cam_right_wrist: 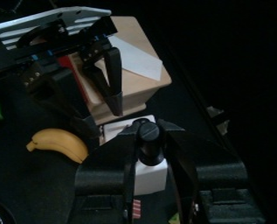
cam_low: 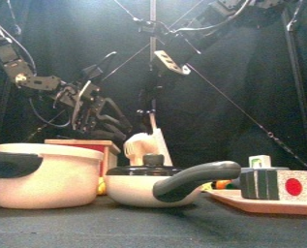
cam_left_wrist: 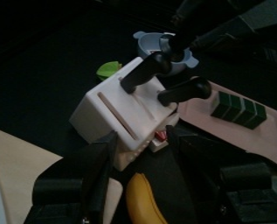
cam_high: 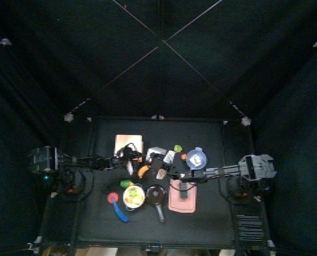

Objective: Pull out knife sharpener

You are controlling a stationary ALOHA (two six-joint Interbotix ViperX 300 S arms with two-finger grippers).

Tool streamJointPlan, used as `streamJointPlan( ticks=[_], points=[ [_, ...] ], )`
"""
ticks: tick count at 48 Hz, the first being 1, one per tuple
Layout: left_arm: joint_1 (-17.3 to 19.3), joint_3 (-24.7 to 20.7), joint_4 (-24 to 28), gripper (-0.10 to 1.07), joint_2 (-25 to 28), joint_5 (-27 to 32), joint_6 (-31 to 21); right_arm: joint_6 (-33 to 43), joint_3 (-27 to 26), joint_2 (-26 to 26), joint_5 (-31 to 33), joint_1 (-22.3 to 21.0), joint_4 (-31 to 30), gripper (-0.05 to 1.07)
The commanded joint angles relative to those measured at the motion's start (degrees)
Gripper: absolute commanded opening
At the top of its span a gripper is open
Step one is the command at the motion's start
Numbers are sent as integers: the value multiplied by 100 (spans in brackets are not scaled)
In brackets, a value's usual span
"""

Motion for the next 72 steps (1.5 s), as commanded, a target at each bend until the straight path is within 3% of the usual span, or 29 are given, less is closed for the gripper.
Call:
streamJointPlan(
  ticks=[1,10,18,27,40,72],
  points=[
    [9,-229,-62,78,79,-114,0,158,35,-316,9,-35,-114,64],
    [-26,-404,-105,59,185,-246,0,237,123,-343,9,-114,-97,64],
    [-26,-439,-97,50,185,-264,0,246,149,-334,-18,-176,-79,64],
    [-132,-562,-105,49,202,-264,0,246,158,-334,-26,-237,-62,64],
    [-158,-940,-105,49,703,-246,-9,431,193,-264,-70,-308,-44,64],
    [-114,-984,-316,49,984,-220,9,483,158,-272,-264,-299,-62,64]
  ],
)
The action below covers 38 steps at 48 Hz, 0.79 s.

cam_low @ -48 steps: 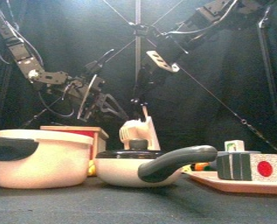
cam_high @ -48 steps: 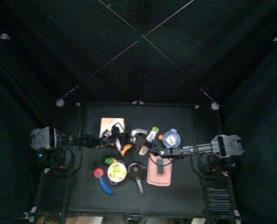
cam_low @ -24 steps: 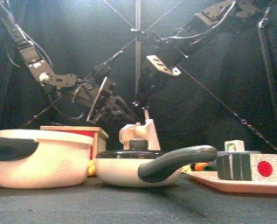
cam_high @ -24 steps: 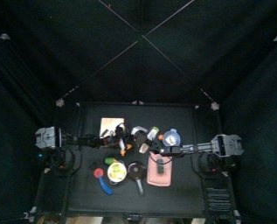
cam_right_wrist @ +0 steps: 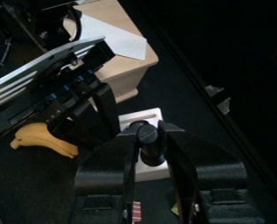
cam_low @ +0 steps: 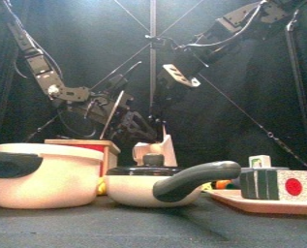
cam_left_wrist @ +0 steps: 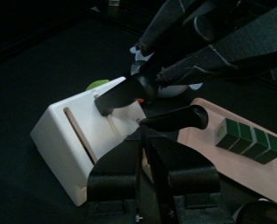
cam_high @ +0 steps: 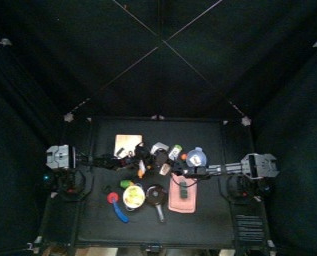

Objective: Pull out knife sharpener

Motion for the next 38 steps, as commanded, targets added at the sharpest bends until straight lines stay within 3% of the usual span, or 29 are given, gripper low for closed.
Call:
streamJointPlan(
  ticks=[1,38],
  points=[
    [18,-44,-53,49,-18,0,26,0,-149,-202,0,9,-44,64],
    [18,-18,-105,49,-18,0,9,-44,-290,-334,343,387,-167,64]
  ],
)
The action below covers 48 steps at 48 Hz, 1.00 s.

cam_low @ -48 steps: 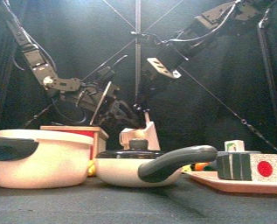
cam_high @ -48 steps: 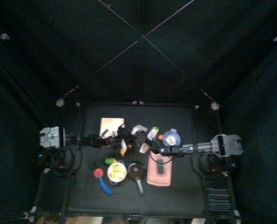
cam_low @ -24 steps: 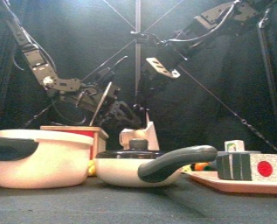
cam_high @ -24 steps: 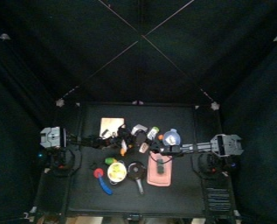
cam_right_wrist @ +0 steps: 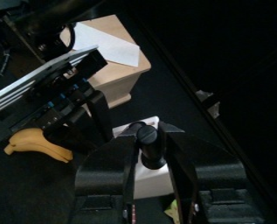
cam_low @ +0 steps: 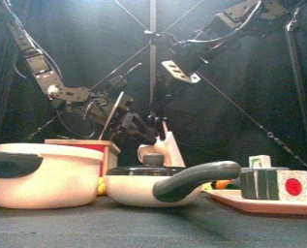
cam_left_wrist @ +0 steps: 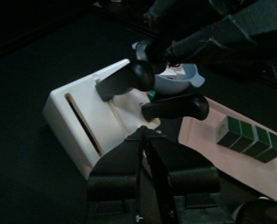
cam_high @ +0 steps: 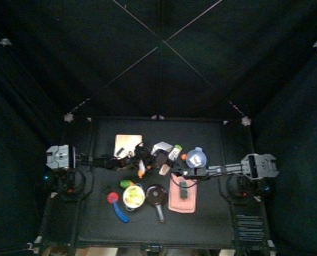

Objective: Pull out knife sharpener

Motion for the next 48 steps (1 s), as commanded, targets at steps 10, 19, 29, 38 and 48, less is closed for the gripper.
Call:
streamJointPlan(
  ticks=[10,19,29,38,48],
  points=[
    [18,-44,-79,49,-53,-18,26,-18,-202,-325,9,97,-70,64],
    [26,123,-79,49,-272,-18,26,-18,-255,-334,35,97,-167,64],
    [26,158,-79,49,-308,-35,26,-18,-396,-316,35,105,-299,64],
    [79,185,-79,49,-308,-62,18,-26,-439,-299,35,97,-360,64],
    [105,202,-114,49,-308,-88,9,26,-448,-272,9,97,-457,64]
  ],
)
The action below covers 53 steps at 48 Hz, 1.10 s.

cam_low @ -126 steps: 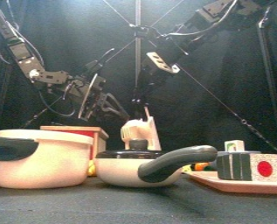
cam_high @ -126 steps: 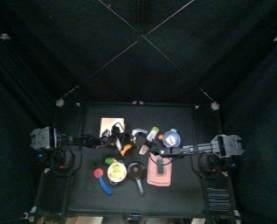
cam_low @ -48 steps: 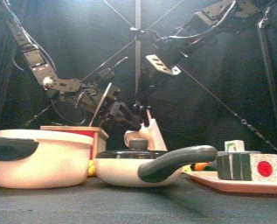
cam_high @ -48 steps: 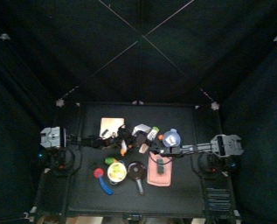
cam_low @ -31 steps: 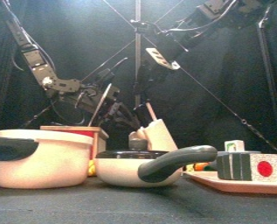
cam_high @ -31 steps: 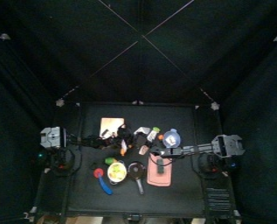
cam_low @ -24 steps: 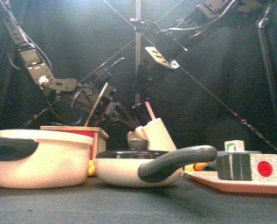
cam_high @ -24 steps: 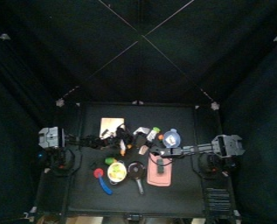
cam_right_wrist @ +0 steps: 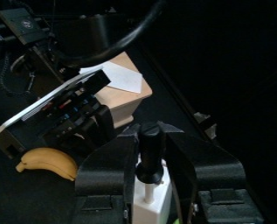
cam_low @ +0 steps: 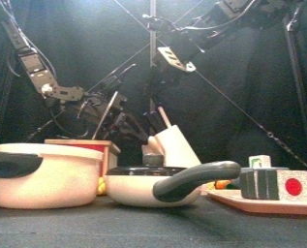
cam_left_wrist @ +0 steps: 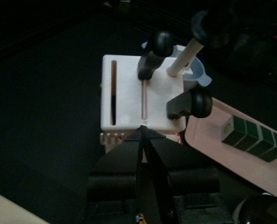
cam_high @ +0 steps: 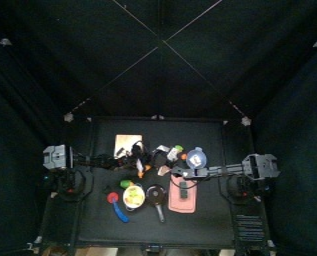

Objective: Pull out knife sharpener

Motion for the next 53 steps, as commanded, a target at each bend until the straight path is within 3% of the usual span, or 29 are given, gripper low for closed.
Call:
streamJointPlan(
  ticks=[1,15,33,45,53],
  points=[
    [35,-35,-18,49,-97,-53,18,26,-193,-202,-9,0,-123,64],
    [132,299,-9,49,-431,-132,18,53,-229,-44,-70,-70,-158,64],
    [193,932,-18,49,-1292,-132,9,18,-299,290,-422,-510,70,64],
    [185,958,53,51,-1283,-132,44,-35,-519,281,-431,-510,-9,64],
    [185,914,668,64,-1125,-123,105,-9,-448,325,-431,-519,44,64]
  ],
)
